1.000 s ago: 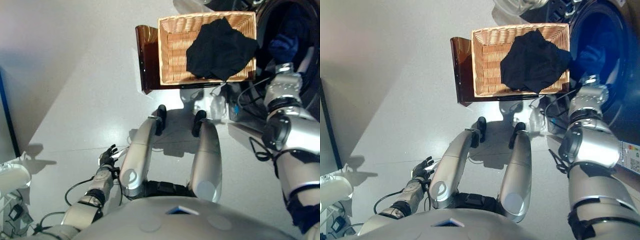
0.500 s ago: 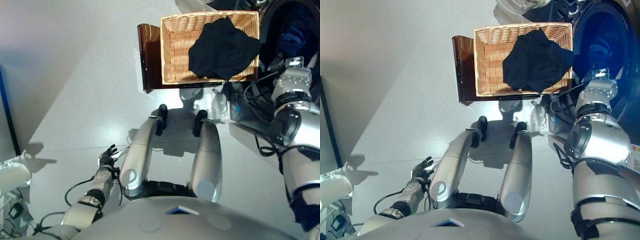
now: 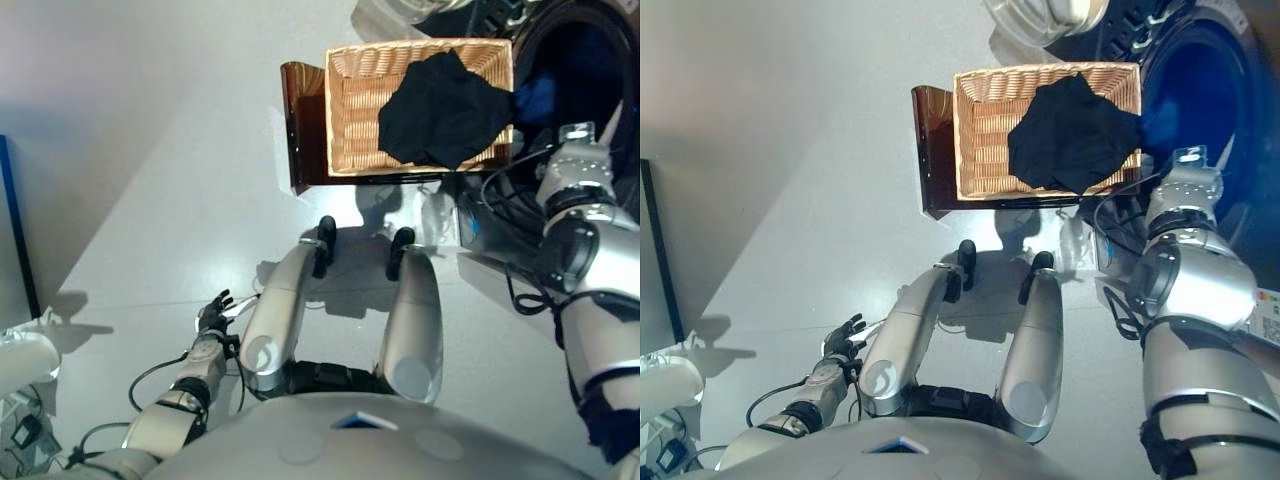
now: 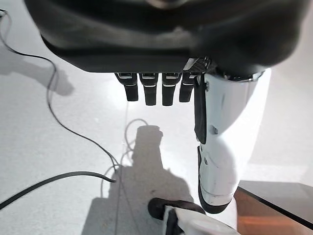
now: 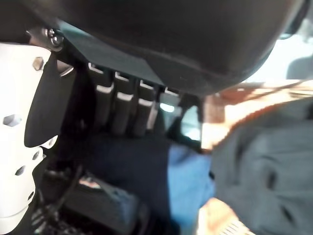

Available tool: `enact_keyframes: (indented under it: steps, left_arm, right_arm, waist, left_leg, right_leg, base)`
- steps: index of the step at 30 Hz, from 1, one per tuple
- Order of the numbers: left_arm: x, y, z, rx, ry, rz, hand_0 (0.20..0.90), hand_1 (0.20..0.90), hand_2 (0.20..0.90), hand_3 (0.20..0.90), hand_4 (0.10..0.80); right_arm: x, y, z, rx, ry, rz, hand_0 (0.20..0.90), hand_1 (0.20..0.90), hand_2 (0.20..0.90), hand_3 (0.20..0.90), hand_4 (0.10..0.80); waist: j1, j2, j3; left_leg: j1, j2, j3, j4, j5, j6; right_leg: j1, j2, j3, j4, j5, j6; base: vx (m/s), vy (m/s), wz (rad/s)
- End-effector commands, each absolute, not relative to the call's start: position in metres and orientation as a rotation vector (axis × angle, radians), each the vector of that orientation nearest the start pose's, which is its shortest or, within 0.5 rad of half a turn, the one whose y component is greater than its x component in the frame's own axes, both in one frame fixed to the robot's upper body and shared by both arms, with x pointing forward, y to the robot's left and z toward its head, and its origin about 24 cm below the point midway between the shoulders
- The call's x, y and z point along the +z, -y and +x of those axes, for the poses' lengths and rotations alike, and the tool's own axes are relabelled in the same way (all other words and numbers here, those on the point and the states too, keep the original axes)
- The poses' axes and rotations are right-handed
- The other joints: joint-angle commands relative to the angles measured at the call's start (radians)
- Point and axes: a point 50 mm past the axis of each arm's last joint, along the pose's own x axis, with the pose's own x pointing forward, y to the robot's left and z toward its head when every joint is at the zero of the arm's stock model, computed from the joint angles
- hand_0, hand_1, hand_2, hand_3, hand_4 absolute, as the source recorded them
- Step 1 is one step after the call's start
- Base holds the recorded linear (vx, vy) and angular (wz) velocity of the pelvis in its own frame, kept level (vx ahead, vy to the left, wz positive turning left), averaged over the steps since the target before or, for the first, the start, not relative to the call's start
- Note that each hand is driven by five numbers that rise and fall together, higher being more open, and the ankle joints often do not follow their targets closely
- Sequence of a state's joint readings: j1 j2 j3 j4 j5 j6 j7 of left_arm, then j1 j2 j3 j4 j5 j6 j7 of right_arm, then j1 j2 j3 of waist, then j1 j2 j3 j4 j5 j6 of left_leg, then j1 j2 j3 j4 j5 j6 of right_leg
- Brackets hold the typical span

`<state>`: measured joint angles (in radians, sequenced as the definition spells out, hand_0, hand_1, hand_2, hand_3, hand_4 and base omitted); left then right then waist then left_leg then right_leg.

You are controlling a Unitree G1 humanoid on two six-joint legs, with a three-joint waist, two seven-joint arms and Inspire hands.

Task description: Pick up the clothes and place them into the washing machine

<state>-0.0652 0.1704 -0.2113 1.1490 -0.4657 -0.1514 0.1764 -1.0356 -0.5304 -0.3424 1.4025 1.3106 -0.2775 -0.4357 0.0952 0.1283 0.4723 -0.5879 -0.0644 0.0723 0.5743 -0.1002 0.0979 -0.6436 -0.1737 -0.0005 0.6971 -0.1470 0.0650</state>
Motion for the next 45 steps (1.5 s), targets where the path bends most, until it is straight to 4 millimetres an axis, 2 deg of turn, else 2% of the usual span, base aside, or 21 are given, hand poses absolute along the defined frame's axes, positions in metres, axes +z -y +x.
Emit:
enact_keyframes:
  steps: [1, 2, 3, 4, 7, 8, 12, 16, 20, 21, 22, 23, 26, 30, 31, 33, 35, 36, 38, 42, 45]
  left_arm:
    - [-0.157, -0.242, 0.09, 0.462, -1.084, 0.059, 0.9, 0.9, 0.9, 0.9, 0.8]
    - [-0.157, -0.242, 0.091, 0.466, -1.082, 0.057, 0.9, 0.9, 0.9, 0.9, 0.8]
    - [-0.157, -0.243, 0.09, 0.467, -1.083, 0.058, 0.9, 0.9, 0.9, 0.9, 0.8]
    - [-0.157, -0.242, 0.09, 0.473, -1.084, 0.049, 0.9, 0.9, 0.9, 0.9, 0.8]
    - [-0.157, -0.243, 0.088, 0.482, -1.092, 0.049, 0.9, 0.9, 0.9, 0.9, 0.8]
    - [-0.158, -0.242, 0.086, 0.484, -1.102, 0.049, 0.9, 0.9, 0.9, 0.9, 0.8]
    - [-0.158, -0.242, 0.087, 0.484, -1.097, 0.05, 0.9, 0.9, 0.9, 0.9, 0.8]
    - [-0.158, -0.24, 0.085, 0.485, -1.101, 0.049, 0.9, 0.9, 0.9, 0.9, 0.8]
    - [-0.159, -0.24, 0.082, 0.483, -1.105, 0.054, 0.9, 0.9, 0.9, 0.9, 0.8]
    - [-0.159, -0.239, 0.082, 0.482, -1.104, 0.052, 0.9, 0.9, 0.9, 0.9, 0.8]
    - [-0.158, -0.241, 0.082, 0.478, -1.098, 0.059, 0.9, 0.9, 0.9, 0.9, 0.8]
    - [-0.158, -0.241, 0.082, 0.478, -1.097, 0.058, 0.9, 0.9, 0.9, 0.9, 0.8]
    - [-0.157, -0.246, 0.082, 0.491, -1.087, 0.063, 0.9, 0.9, 0.9, 0.9, 0.8]
    - [-0.156, -0.245, 0.085, 0.477, -1.075, 0.069, 0.9, 0.9, 0.9, 0.9, 0.8]
    - [-0.156, -0.244, 0.086, 0.476, -1.072, 0.067, 0.9, 0.9, 0.9, 0.9, 0.8]
    - [-0.157, -0.24, 0.088, 0.473, -1.076, 0.06, 0.9, 0.9, 0.9, 0.9, 0.8]
    - [-0.159, -0.234, 0.09, 0.464, -1.079, 0.054, 0.9, 0.9, 0.9, 0.9, 0.8]
    - [-0.16, -0.23, 0.091, 0.456, -1.082, 0.048, 0.9, 0.9, 0.9, 0.9, 0.8]
    - [-0.16, -0.226, 0.092, 0.443, -1.088, 0.043, 0.9, 0.9, 0.9, 0.9, 0.8]
    - [-0.16, -0.228, 0.093, 0.451, -1.087, 0.039, 0.9, 0.9, 0.9, 0.9, 0.8]
    - [-0.16, -0.228, 0.091, 0.452, -1.093, 0.039, 0.9, 0.9, 0.9, 0.9, 0.8]
  right_arm:
    - [0.169, 0.362, 0.353, -0.987, 0.321, 0.999, 0.9, 0.9, 0.9, 0.9, 0.8]
    - [0.159, 0.353, 0.355, -0.969, 0.291, 0.987, 0.9, 0.9, 0.9, 0.9, 0.8]
    - [0.158, 0.352, 0.356, -0.969, 0.289, 0.987, 0.9, 0.9, 0.9, 0.9, 0.8]
    - [0.143, 0.341, 0.358, -0.953, 0.244, 0.98, 0.9, 0.9, 0.9, 0.9, 0.8]
    - [0.129, 0.333, 0.358, -0.963, 0.2, 0.994, 0.9, 0.9, 0.9, 0.9, 0.8]
    - [0.113, 0.324, 0.358, -0.976, 0.13, 0.983, 0.9, 0.9, 0.9, 0.9, 0.8]
    - [0.102, 0.309, 0.362, -0.939, 0.051, 0.921, 0.9, 0.9, 0.9, 0.9, 0.8]
    - [0.098, 0.303, 0.364, -0.926, 0.029, 0.9, 0.9, 0.9, 0.9, 0.9, 0.8]
    - [0.11, 0.3, 0.372, -0.821, -0.038, 0.522, 0.9, 0.9, 0.9, 0.9, 0.8]
    - [0.111, 0.3, 0.372, -0.82, -0.036, 0.52, 0.9, 0.9, 0.9, 0.9, 0.8]
    - [0.126, 0.305, 0.376, -0.77, -0.065, 0.223, 0.9, 0.9, 0.9, 0.9, 0.8]
    - [0.127, 0.304, 0.376, -0.769, -0.064, 0.222, 0.9, 0.9, 0.9, 0.9, 0.8]
    - [0.146, 0.305, 0.382, -0.719, -0.072, -0.126, 0.9, 0.9, 0.9, 0.9, 0.8]
    - [0.154, 0.299, 0.387, -0.655, -0.07, -0.393, 0.9, 0.9, 0.9, 0.9, 0.8]
    - [0.153, 0.297, 0.387, -0.645, -0.07, -0.414, 0.9, 0.9, 0.9, 0.9, 0.8]
    - [0.135, 0.284, 0.388, -0.585, -0.104, -0.489, 0.9, 0.9, 0.9, 0.9, 0.8]
    - [0.106, 0.261, 0.385, -0.481, -0.138, -0.535, 0.9, 0.9, 0.9, 0.9, 0.8]
    - [0.084, 0.25, 0.38, -0.432, -0.18, -0.506, 0.9, 0.9, 0.9, 0.9, 0.8]
    - [0.058, 0.245, 0.37, -0.422, -0.255, -0.436, 0.9, 0.9, 0.9, 0.9, 0.8]
    - [0.031, 0.239, 0.356, -0.425, -0.311, -0.299, 0.9, 0.9, 0.9, 0.9, 0.8]
    - [0.022, 0.23, 0.352, -0.374, -0.326, -0.296, 0.9, 0.9, 0.9, 0.9, 0.8]
  waist:
    - [-0.001, -0.056, -0.127]
    - [0.0, -0.063, -0.129]
    - [-0.001, -0.064, -0.128]
    - [0.0, -0.071, -0.134]
    - [0.001, -0.081, -0.138]
    - [0.005, -0.09, -0.15]
    - [0.008, -0.105, -0.163]
    - [0.009, -0.111, -0.17]
    - [0.006, -0.113, -0.162]
    - [0.005, -0.113, -0.164]
    - [0.006, -0.114, -0.157]
    - [0.005, -0.113, -0.158]
    - [0.004, -0.117, -0.159]
    - [0.004, -0.121, -0.158]
    - [0.002, -0.124, -0.16]
    - [-0.001, -0.127, -0.156]
    - [-0.01, -0.131, -0.153]
    - [-0.013, -0.131, -0.149]
    - [-0.017, -0.127, -0.145]
    - [-0.024, -0.114, -0.14]
    - [-0.028, -0.113, -0.142]
  left_leg:
    - [0.008, 0.016, -0.007, -0.05, -0.006, -0.065]
    - [0.028, 0.015, -0.006, -0.07, 0.0, -0.065]
    - [0.033, 0.015, -0.007, -0.073, 0.002, -0.065]
    - [0.056, 0.013, -0.006, -0.104, 0.01, -0.066]
    - [0.093, 0.012, -0.009, -0.139, 0.019, -0.065]
    - [0.125, 0.01, -0.012, -0.175, 0.026, -0.066]
    - [0.179, 0.011, -0.012, -0.24, 0.048, -0.07]
    - [0.202, 0.008, -0.013, -0.269, 0.065, -0.073]
    - [0.199, 0.009, -0.011, -0.249, 0.056, -0.073]
    - [0.195, 0.009, -0.01, -0.253, 0.064, -0.072]
    - [0.195, 0.013, -0.007, -0.247, 0.058, -0.074]
    - [0.192, 0.013, -0.006, -0.25, 0.064, -0.073]
    - [0.181, 0.017, -0.001, -0.251, 0.068, -0.077]
    - [0.174, 0.023, -0.006, -0.238, 0.067, -0.079]
    - [0.171, 0.023, -0.006, -0.241, 0.072, -0.08]
    - [0.172, 0.025, -0.004, -0.241, 0.074, -0.079]
    - [0.179, 0.029, -0.001, -0.242, 0.074, -0.079]
    - [0.184, 0.031, -0.001, -0.24, 0.07, -0.078]
    - [0.185, 0.032, 0.001, -0.241, 0.071, -0.076]
    - [0.181, 0.032, 0.009, -0.248, 0.073, -0.076]
    - [0.186, 0.036, 0.015, -0.252, 0.074, -0.076]
  right_leg:
    - [0.044, -0.015, 0.024, -0.12, 0.088, -0.006]
    - [0.067, -0.017, 0.023, -0.148, 0.097, -0.003]
    - [0.071, -0.017, 0.022, -0.152, 0.098, -0.002]
    - [0.1, -0.019, 0.018, -0.188, 0.11, 0.003]
    - [0.139, -0.019, 0.016, -0.233, 0.127, 0.009]
    - [0.172, -0.021, 0.013, -0.275, 0.14, 0.016]
    - [0.231, -0.027, 0.001, -0.357, 0.17, 0.027]
    - [0.26, -0.035, -0.008, -0.39, 0.187, 0.031]
    - [0.255, -0.034, -0.003, -0.378, 0.186, 0.028]
    - [0.251, -0.034, -0.002, -0.382, 0.194, 0.027]
    - [0.246, -0.034, -0.001, -0.376, 0.191, 0.026]
    - [0.243, -0.034, 0.0, -0.381, 0.197, 0.026]
    - [0.233, -0.03, 0.004, -0.387, 0.204, 0.025]
    - [0.228, -0.027, 0.005, -0.38, 0.2, 0.024]
    - [0.226, -0.026, 0.005, -0.385, 0.205, 0.023]
    - [0.225, -0.023, 0.011, -0.385, 0.208, 0.023]
    - [0.234, -0.02, 0.014, -0.391, 0.21, 0.025]
    - [0.24, -0.018, 0.015, -0.389, 0.206, 0.026]
    - [0.243, -0.017, 0.014, -0.396, 0.209, 0.027]
    - [0.229, -0.017, 0.022, -0.398, 0.216, 0.026]
    - [0.234, -0.014, 0.029, -0.407, 0.216, 0.027]
  base:
    - [0.042, 0.028, -0.19]
    - [0.028, 0.015, -0.09]
    - [0.061, 0.015, -0.09]
    - [0.07, 0.008, -0.07]
    - [0.073, 0.004, -0.07]
    - [0.096, 0.0, -0.08]
    - [0.081, -0.008, -0.06]
    - [0.04, -0.005, -0.01]
    - [0.0, 0.0, 0.0]
    - [0.0, 0.0, 0.0]
    - [0.0, 0.0, 0.0]
    - [0.0, 0.0, 0.0]
    - [0.002, -0.005, -0.02]
    - [0.0, -0.014, -0.12]
    - [-0.017, -0.002, -0.08]
    - [0.0, 0.0, 0.0]
    - [0.011, 0.003, -0.02]
    - [0.0, 0.0, 0.0]
    - [0.0, -0.008, -0.02]
    - [-0.006, -0.003, -0.03]
    - [0.011, -0.011, -0.03]
